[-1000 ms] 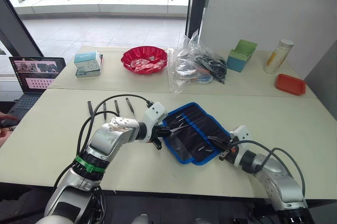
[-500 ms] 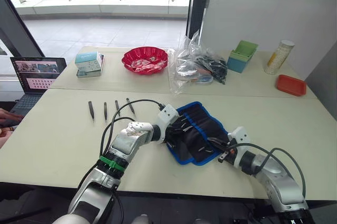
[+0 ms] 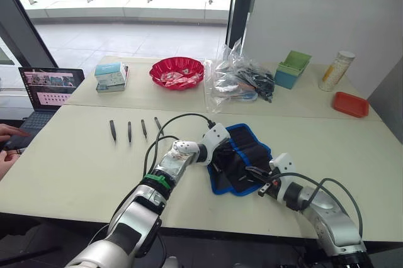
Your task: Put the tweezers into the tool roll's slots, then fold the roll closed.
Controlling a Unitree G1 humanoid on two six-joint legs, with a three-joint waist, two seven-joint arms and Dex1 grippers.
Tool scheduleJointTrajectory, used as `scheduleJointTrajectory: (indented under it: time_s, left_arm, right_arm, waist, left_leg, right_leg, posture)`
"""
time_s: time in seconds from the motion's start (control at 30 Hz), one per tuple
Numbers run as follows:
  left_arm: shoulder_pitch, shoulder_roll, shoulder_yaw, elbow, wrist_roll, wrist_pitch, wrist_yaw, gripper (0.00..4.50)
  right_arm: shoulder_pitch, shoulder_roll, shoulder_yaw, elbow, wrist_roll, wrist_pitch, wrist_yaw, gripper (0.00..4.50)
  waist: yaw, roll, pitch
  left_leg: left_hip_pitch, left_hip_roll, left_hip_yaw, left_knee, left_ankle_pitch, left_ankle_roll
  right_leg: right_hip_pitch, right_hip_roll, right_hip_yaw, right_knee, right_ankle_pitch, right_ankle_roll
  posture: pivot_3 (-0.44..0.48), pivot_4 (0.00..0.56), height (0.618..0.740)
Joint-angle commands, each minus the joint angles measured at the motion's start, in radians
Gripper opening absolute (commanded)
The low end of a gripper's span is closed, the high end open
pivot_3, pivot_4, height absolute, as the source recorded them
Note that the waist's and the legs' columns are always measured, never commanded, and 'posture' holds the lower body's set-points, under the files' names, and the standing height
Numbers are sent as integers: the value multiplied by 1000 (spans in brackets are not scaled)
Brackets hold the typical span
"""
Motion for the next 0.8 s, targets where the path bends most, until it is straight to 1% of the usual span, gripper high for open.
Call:
scheduleJointTrajectory:
  time_s: [0.03,0.13,0.2,0.27,0.33,0.37,0.43,0.53,0.6,0.7,0.73,0.8]
  left_arm:
    - [-17,-13,-6,66,48,-39,1,0]
    - [-11,2,2,62,57,-38,-19,0]
    - [2,28,10,43,56,-27,-40,0]
    - [22,76,34,0,39,3,-72,0]
    - [49,139,67,-75,14,51,-107,749]
    - [63,169,86,-117,0,70,-120,972]
    - [97,235,124,-223,-33,122,-153,1694]
    - [155,320,165,-381,-79,211,-189,2577]
    - [189,360,204,-471,-121,273,-193,3329]
    - [235,413,268,-588,-175,348,-190,4296]
    - [253,433,301,-630,-197,361,-189,4468]
    - [283,470,361,-708,-240,402,-183,4468]
  right_arm:
    - [21,14,23,38,-14,45,-14,59]
    - [15,27,13,41,-7,51,-26,59]
    - [12,30,13,46,-10,50,-30,59]
    - [11,43,0,52,-7,53,-46,59]
    - [12,64,-20,59,1,51,-66,0]
    - [12,75,-31,63,9,46,-73,0]
    - [13,103,-64,70,42,36,-86,0]
    - [17,129,-117,63,105,33,-78,0]
    - [26,113,-107,65,97,26,-55,0]
    - [28,103,-81,75,86,23,-34,0]
    - [24,103,-71,86,77,20,-32,0]
    - [16,108,-61,104,70,16,-28,0]
  waist:
    - [0,0,0]
    - [-2,0,0]
    - [-6,0,0]
    - [-16,0,0]
    - [-25,0,0]
    - [-32,0,0]
    - [-42,0,0]
    - [-45,0,0]
    - [-40,1,0]
    - [-26,0,0]
    - [-23,0,0]
    - [-26,0,0]
  left_leg:
    - [0,0,0,0,0,0]
    - [2,0,0,0,0,0]
    - [2,0,0,0,0,1]
    - [2,0,-1,-1,0,1]
    - [3,1,-1,-2,0,0]
    - [3,1,-1,-2,0,0]
    - [2,2,-2,-3,1,0]
    - [2,2,-5,-4,1,0]
    - [2,2,-7,-4,1,0]
    - [1,1,-7,-3,1,0]
    - [1,1,-7,-3,1,0]
    - [1,1,-7,-3,1,0]
  right_leg:
    - [0,0,0,0,0,0]
    - [2,0,0,0,0,0]
    - [2,0,0,0,0,0]
    - [2,0,0,0,0,0]
    - [1,1,0,1,0,0]
    - [0,1,1,1,0,0]
    - [-1,2,1,3,0,0]
    - [-3,2,1,4,0,0]
    - [-4,2,1,4,0,0]
    - [-4,0,1,4,0,0]
    - [-3,0,1,4,0,0]
    - [-4,0,1,3,0,0]
  posture:
    - [0,150,740]
    - [0,150,740]
    - [0,150,740]
    - [0,150,740]
    - [0,150,740]
    - [0,150,740]
    - [0,150,740]
    - [0,150,740]
    - [0,150,740]
    - [0,150,740]
    - [0,150,740]
    - [0,150,740]
